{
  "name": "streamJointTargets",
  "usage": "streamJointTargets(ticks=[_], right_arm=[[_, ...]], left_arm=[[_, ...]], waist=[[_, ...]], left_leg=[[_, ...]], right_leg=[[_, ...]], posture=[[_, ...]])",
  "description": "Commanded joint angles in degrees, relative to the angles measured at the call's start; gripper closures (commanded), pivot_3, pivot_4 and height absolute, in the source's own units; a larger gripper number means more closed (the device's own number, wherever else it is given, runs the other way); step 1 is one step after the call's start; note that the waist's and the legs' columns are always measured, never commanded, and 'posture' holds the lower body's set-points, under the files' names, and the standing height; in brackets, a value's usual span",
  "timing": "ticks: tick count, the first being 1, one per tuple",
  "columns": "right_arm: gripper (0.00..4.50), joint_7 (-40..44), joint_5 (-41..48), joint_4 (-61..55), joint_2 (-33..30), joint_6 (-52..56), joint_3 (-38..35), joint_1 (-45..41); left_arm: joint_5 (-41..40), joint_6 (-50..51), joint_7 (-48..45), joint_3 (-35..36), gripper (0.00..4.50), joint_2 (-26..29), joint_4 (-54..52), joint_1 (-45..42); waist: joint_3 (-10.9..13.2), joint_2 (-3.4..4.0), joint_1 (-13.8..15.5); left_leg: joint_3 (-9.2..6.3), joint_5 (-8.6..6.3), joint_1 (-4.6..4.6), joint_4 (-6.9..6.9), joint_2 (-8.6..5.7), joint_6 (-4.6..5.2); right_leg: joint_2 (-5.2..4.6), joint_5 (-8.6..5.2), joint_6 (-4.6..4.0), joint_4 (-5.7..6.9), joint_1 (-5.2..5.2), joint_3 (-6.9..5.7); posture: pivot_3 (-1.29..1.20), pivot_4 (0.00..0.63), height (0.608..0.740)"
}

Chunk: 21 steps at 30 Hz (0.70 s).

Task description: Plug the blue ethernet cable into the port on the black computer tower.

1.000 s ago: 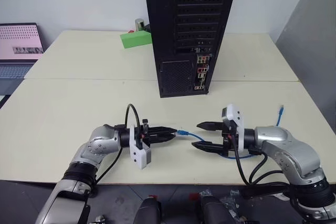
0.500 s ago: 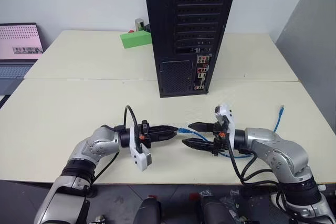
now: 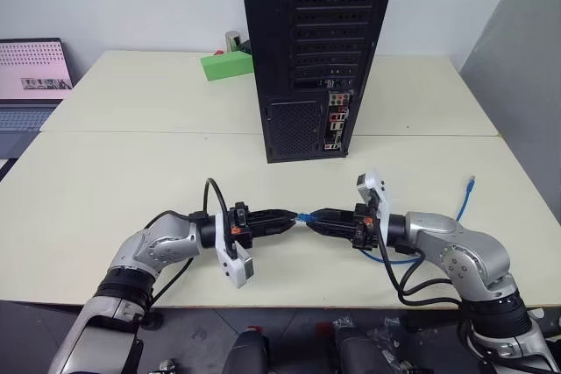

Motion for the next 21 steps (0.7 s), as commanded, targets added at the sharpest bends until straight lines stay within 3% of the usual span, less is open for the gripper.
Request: streamJointTargets(ticks=[1, 3, 10, 11, 21], right_arm=[[4.35, 0.3, 1.5, -0.9, 0.2, 0.1, -0.4, -1.2], [4.5, 0.4, 1.6, -0.7, 0.1, 0.4, -0.4, -1.4], [4.5, 1.3, 2.5, 0.1, -0.3, 1.5, -0.6, -2.5], [4.5, 1.4, 2.5, 0.0, -0.5, 1.5, -0.5, -2.5], [4.5, -0.1, 1.2, -1.5, -2.9, -0.3, -3.6, -0.5]], left_arm=[[-0.4, 0.4, 1.8, -0.5, 4.25, 0.9, -2.3, 0.5], [-0.2, 0.5, 2.3, -0.6, 4.47, 1.0, -2.6, 0.5], [-2.7, 3.2, 2.7, -2.0, 4.47, 1.3, -2.5, 1.0], [-3.5, 4.0, 2.4, -2.4, 4.11, 1.5, -2.6, 1.3], [-22.1, 21.7, -5.3, -2.7, 2.28, 5.0, -6.2, 7.2]], waist=[[0.0, 0.0, 0.0], [0.0, 0.0, 0.0], [0.0, 0.0, 0.0], [0.0, 0.0, 0.0], [0.0, 0.0, -0.1]], left_leg=[[0.0, 0.0, 0.0, 0.0, 0.0, 0.0], [0.0, 0.0, 0.0, 0.0, 0.0, 0.0], [0.0, 0.0, 0.0, 0.0, 0.0, 0.0], [0.0, 0.0, 0.0, 0.0, 0.0, 0.0], [0.0, 0.0, 0.0, -0.01, 0.01, 0.0]], right_leg=[[0.0, 0.0, 0.0, 0.0, 0.0, 0.0], [0.0, 0.0, 0.0, 0.0, -0.01, 0.0], [0.0, 0.0, 0.0, 0.01, 0.0, 0.0], [0.0, 0.0, 0.0, 0.0, 0.0, 0.0], [0.0, 0.0, 0.0, 0.01, -0.01, 0.0]], posture=[[0.0, 0.15, 0.74], [0.0, 0.15, 0.74], [0.0, 0.15, 0.74], [0.0, 0.15, 0.74], [0.0, 0.15, 0.74]])
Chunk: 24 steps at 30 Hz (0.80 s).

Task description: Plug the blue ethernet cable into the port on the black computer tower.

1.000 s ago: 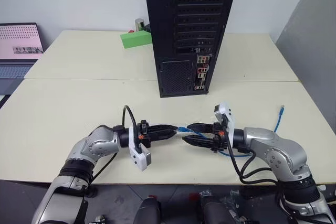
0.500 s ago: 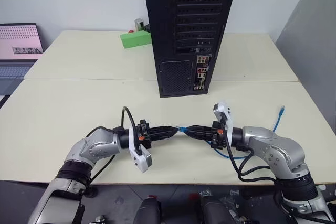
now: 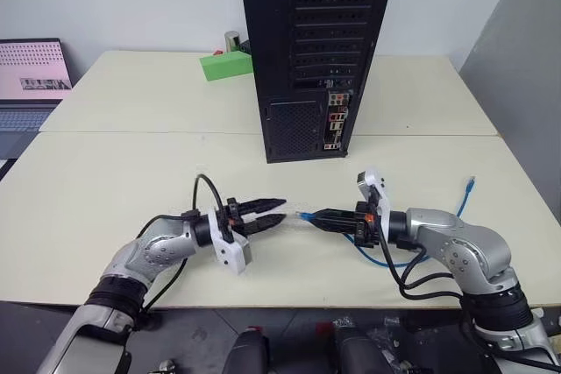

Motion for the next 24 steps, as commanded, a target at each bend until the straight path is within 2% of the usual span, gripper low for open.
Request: streamJointTargets(ticks=[1, 5, 9, 12, 16, 24], right_arm=[[4.5, -1.2, 0.2, -3.3, -1.4, -2.2, -3.3, 1.2], [4.5, -5.5, -1.7, -6.6, -1.7, -4.3, -5.6, 2.2], [4.5, -13.2, -3.6, -11.1, 0.4, -4.8, -6.7, 2.3], [4.5, -21.4, -7.0, -13.5, 4.5, -5.2, -5.6, 1.6], [4.5, -34.0, -13.7, -13.7, 12.5, -5.8, -3.6, 0.3], [4.5, -47.9, -22.7, -11.2, 22.5, -5.3, -1.7, -2.8]], left_arm=[[-10.2, 8.8, -4.2, 0.8, 2.11, 1.1, -6.5, 3.4], [-20.7, 24.1, -9.1, 1.4, 1.29, 1.1, -17.3, 8.7], [-28.6, 40.3, -9.8, 3.0, 1.29, 0.2, -27.7, 12.2], [-31.9, 49.0, -8.1, 5.1, 1.29, -1.3, -32.7, 13.5], [-34.0, 57.7, -5.0, 8.3, 1.29, -3.8, -35.7, 13.1], [-36.1, 69.6, -4.6, 10.5, 1.29, -6.3, -40.4, 10.3]], waist=[[0.0, 0.0, 0.0], [0.0, 0.0, 0.0], [0.0, 0.0, 0.0], [0.0, 0.0, -0.1], [0.0, 0.0, -0.1], [0.0, 0.0, 0.0]], left_leg=[[0.0, 0.0, 0.0, 0.0, 0.0, 0.0], [-0.01, 0.0, -0.01, -0.01, 0.0, 0.0], [-0.02, 0.0, -0.01, -0.01, 0.02, 0.0], [-0.02, 0.0, 0.0, -0.02, 0.04, 0.0], [-0.02, 0.0, 0.0, -0.02, 0.05, 0.0], [-0.01, 0.0, -0.05, -0.02, 0.02, -0.01]], right_leg=[[-0.01, 0.0, 0.0, 0.0, 0.0, 0.0], [-0.01, 0.0, 0.0, 0.0, 0.0, 0.0], [0.01, 0.0, 0.0, 0.02, 0.0, 0.01], [0.03, -0.01, 0.01, 0.01, -0.01, 0.01], [0.04, -0.02, 0.02, 0.01, -0.04, 0.02], [0.02, 0.0, 0.0, 0.01, -0.09, 0.04]], posture=[[0.0, 0.15, 0.74], [0.0, 0.15, 0.74], [0.0, 0.15, 0.74], [0.0, 0.15, 0.74], [0.0, 0.15, 0.74], [0.0, 0.15, 0.74]])
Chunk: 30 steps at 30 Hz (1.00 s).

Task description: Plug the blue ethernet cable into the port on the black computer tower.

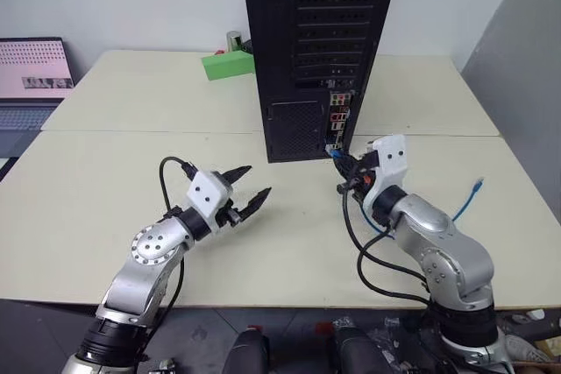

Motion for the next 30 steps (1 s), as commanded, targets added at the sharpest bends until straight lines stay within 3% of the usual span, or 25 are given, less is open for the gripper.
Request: streamJointTargets(ticks=[1, 14, 30], right_arm=[[4.5, -5.3, -3.2, 0.3, 3.2, -0.7, -0.4, -2.4], [4.5, -10.5, -4.7, 4.5, 12.2, 0.9, -2.1, -8.9], [4.5, -10.1, -6.3, 9.6, 13.3, -2.1, -2.4, -11.2]], left_arm=[[-1.1, 4.5, 0.4, 1.7, 1.29, -0.8, -4.2, -2.1], [-2.0, 16.0, 1.6, 2.7, 1.29, -3.3, -7.0, -8.0], [-0.4, 16.5, 1.3, 3.1, 1.29, -4.3, -6.7, -9.3]], waist=[[0.0, 0.0, 0.0], [0.0, 0.0, 0.0], [0.0, 0.0, 0.0]], left_leg=[[0.0, 0.0, 0.0, 0.0, 0.0, 0.0], [0.02, 0.0, -0.03, -0.04, 0.01, 0.0], [0.02, 0.0, -0.04, -0.04, 0.01, 0.0]], right_leg=[[0.0, 0.0, 0.0, 0.0, 0.0, 0.0], [0.02, 0.0, -0.01, 0.01, -0.08, 0.02], [0.01, 0.0, -0.02, 0.01, -0.1, 0.03]], posture=[[0.0, 0.15, 0.74], [0.0, 0.15, 0.74], [0.0, 0.15, 0.74]])
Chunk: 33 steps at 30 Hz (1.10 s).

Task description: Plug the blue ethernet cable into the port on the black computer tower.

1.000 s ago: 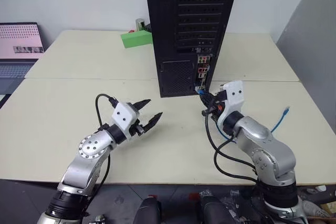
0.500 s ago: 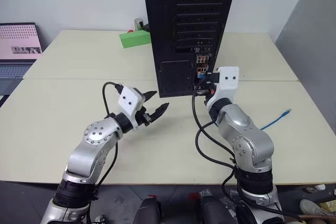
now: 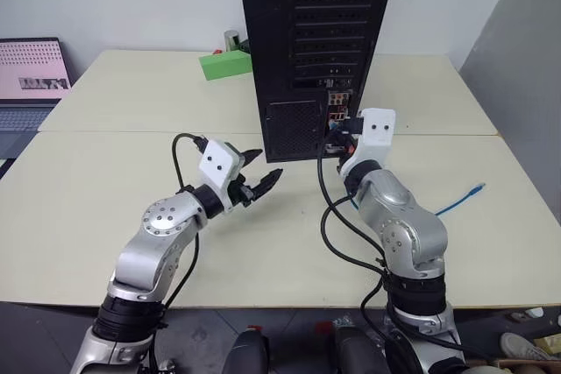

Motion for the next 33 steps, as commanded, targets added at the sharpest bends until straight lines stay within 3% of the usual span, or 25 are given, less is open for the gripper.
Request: streamJointTargets(ticks=[1, 33], right_arm=[[4.5, 0.7, -0.6, -0.1, 0.2, -2.2, 0.3, -1.9], [4.5, 2.1, -4.3, 7.9, -0.4, -9.9, -0.4, -4.5]], left_arm=[[0.5, -0.7, -0.1, 1.5, 1.29, -0.2, -2.1, -1.1], [1.9, -0.9, -0.2, 1.3, 1.29, -1.1, -2.5, -1.4]], waist=[[0.0, 0.0, 0.0], [0.0, 0.0, 0.0]], left_leg=[[0.0, 0.0, 0.0, 0.0, 0.0, 0.0], [0.01, 0.0, -0.02, -0.02, 0.0, 0.0]], right_leg=[[0.0, 0.0, 0.0, 0.0, 0.0, 0.0], [0.0, 0.0, 0.0, -0.01, -0.03, 0.01]], posture=[[0.0, 0.15, 0.74], [0.0, 0.15, 0.74]])
